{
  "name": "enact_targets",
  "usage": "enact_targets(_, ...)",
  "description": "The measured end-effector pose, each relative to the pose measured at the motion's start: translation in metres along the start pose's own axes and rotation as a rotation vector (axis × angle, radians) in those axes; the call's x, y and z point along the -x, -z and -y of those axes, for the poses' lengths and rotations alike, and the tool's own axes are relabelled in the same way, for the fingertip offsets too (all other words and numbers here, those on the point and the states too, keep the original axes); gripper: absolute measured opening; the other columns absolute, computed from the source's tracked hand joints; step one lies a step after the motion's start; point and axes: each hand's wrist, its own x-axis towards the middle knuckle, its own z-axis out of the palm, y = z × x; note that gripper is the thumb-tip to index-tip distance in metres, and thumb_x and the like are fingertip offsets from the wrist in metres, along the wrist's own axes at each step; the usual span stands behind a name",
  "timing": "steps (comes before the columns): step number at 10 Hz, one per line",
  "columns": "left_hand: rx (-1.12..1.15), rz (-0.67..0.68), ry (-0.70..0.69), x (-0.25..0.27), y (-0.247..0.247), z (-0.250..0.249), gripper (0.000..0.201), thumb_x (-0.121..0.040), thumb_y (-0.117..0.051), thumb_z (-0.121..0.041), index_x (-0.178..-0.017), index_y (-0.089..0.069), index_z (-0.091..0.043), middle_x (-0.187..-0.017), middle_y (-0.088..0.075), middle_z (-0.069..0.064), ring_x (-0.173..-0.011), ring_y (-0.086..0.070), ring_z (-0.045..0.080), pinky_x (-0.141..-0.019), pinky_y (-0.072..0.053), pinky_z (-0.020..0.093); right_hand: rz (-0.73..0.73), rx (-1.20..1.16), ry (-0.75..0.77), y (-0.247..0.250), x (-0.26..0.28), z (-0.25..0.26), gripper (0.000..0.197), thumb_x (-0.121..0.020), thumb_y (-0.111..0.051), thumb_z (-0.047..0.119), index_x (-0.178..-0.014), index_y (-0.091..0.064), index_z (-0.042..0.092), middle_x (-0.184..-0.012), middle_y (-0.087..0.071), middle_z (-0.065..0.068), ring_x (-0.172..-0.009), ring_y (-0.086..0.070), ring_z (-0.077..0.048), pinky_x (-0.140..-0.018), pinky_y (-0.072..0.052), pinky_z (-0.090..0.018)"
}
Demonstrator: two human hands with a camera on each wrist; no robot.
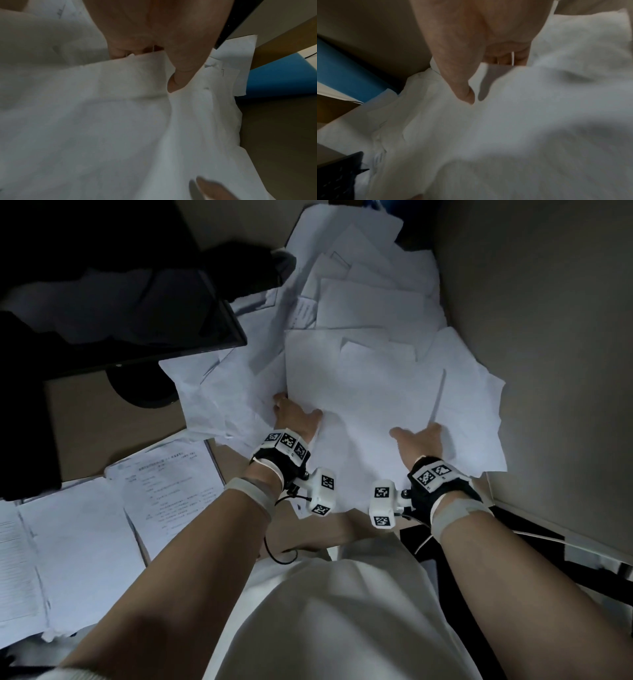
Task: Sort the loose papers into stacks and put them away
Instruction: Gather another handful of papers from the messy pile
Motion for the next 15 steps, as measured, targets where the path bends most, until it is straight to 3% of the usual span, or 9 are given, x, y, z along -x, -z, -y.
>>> enact_targets(3, -0.017, 0.025, 0.015, 0.01, 0.007, 0.04, 0.076, -0.088, -0.07, -0.013, -0.144, -0.021, 0.004, -0.142, -0.046, 0.019, -0.129, -0.049, 0.032, -0.111, -0.037, 0.032, 0.294, 0.223, 0.211, -0.03, 0.011, 0.026, 0.085, -0.089, -0.07, 0.035, -0.156, -0.025, 0.01, -0.16, -0.03, -0.008, -0.144, -0.034, -0.027, -0.113, -0.031, -0.036)
enact_targets(5, -0.005, -0.025, -0.073, 0.008, 0.015, 0.039, 0.072, -0.079, -0.068, -0.012, -0.143, -0.035, -0.005, -0.137, -0.054, 0.016, -0.125, -0.054, 0.034, -0.108, -0.043, 0.038, 0.288, 0.198, 0.169, -0.019, 0.013, 0.009, 0.071, -0.089, -0.065, 0.009, -0.153, -0.033, 0.008, -0.156, -0.038, -0.009, -0.14, -0.042, -0.026, -0.105, -0.037, -0.03)
enact_targets(6, -0.021, 0.012, -0.102, 0.01, 0.013, 0.03, 0.066, -0.081, -0.067, -0.015, -0.139, -0.038, -0.004, -0.132, -0.057, 0.013, -0.12, -0.056, 0.031, -0.104, -0.045, 0.037, 0.115, 0.165, 0.138, -0.009, 0.007, 0.007, 0.055, -0.085, -0.06, 0.01, -0.139, -0.05, 0.006, -0.135, -0.058, -0.012, -0.118, -0.058, -0.033, -0.083, -0.044, -0.03)
enact_targets(7, -0.014, 0.046, -0.102, 0.01, 0.007, 0.025, 0.056, -0.088, -0.066, -0.015, -0.136, -0.04, -0.001, -0.132, -0.056, 0.014, -0.121, -0.055, 0.03, -0.104, -0.043, 0.035, -0.079, 0.174, 0.062, 0.01, 0.004, 0.003, 0.055, -0.09, -0.055, 0.011, -0.143, -0.042, 0.003, -0.132, -0.059, -0.016, -0.106, -0.061, -0.032, -0.079, -0.046, -0.031)
enact_targets(9, 0.036, -0.031, -0.071, 0.013, -0.005, 0.041, 0.04, -0.092, -0.053, 0.003, -0.129, -0.041, 0.003, -0.125, -0.056, 0.02, -0.11, -0.057, 0.028, -0.099, -0.044, 0.034, -0.087, 0.299, -0.092, 0.022, 0.002, -0.025, 0.056, -0.099, -0.046, 0.014, -0.151, -0.03, 0.005, -0.144, -0.048, -0.016, -0.126, -0.051, -0.034, -0.101, -0.038, -0.039)
enact_targets(10, 0.009, 0.025, -0.02, 0.018, -0.004, 0.045, 0.035, -0.098, -0.041, 0.003, -0.133, -0.042, 0.001, -0.126, -0.053, 0.019, -0.124, -0.052, 0.032, -0.106, -0.038, 0.033, -0.09, -0.065, -0.12, 0.009, 0.023, -0.017, 0.076, -0.091, -0.065, 0.017, -0.153, -0.022, 0.007, -0.144, -0.048, -0.016, -0.12, -0.055, -0.033, -0.085, -0.04, -0.031)
enact_targets(11, -0.117, 0.104, 0.009, 0.022, 0.001, 0.046, 0.045, -0.101, -0.034, 0.001, -0.146, -0.037, 0.0, -0.145, -0.046, 0.017, -0.137, -0.042, 0.032, -0.109, -0.033, 0.03, 0.03, -0.107, -0.124, -0.003, 0.026, -0.007, 0.094, -0.083, -0.078, 0.032, -0.153, -0.022, 0.004, -0.146, -0.048, -0.014, -0.128, -0.051, -0.032, -0.101, -0.044, -0.036)
enact_targets(14, -0.143, 0.065, -0.122, 0.017, 0.02, 0.066, 0.043, -0.106, -0.039, -0.021, -0.145, -0.044, -0.004, -0.151, -0.045, 0.011, -0.139, -0.042, 0.025, -0.109, -0.029, 0.024, 0.094, -0.018, -0.189, -0.007, 0.03, -0.01, 0.074, -0.081, -0.081, 0.028, -0.137, -0.046, -0.005, -0.118, -0.063, -0.014, -0.097, -0.062, -0.031, -0.081, -0.047, -0.034)
enact_targets(15, -0.124, 0.06, -0.133, 0.019, 0.017, 0.065, 0.042, -0.107, -0.039, -0.023, -0.145, -0.045, -0.005, -0.151, -0.046, 0.01, -0.139, -0.042, 0.024, -0.11, -0.029, 0.024, 0.05, -0.042, -0.236, -0.01, 0.032, -0.015, 0.101, -0.071, -0.083, 0.049, -0.143, -0.032, -0.001, -0.129, -0.056, -0.013, -0.103, -0.061, -0.032, -0.092, -0.05, -0.04)
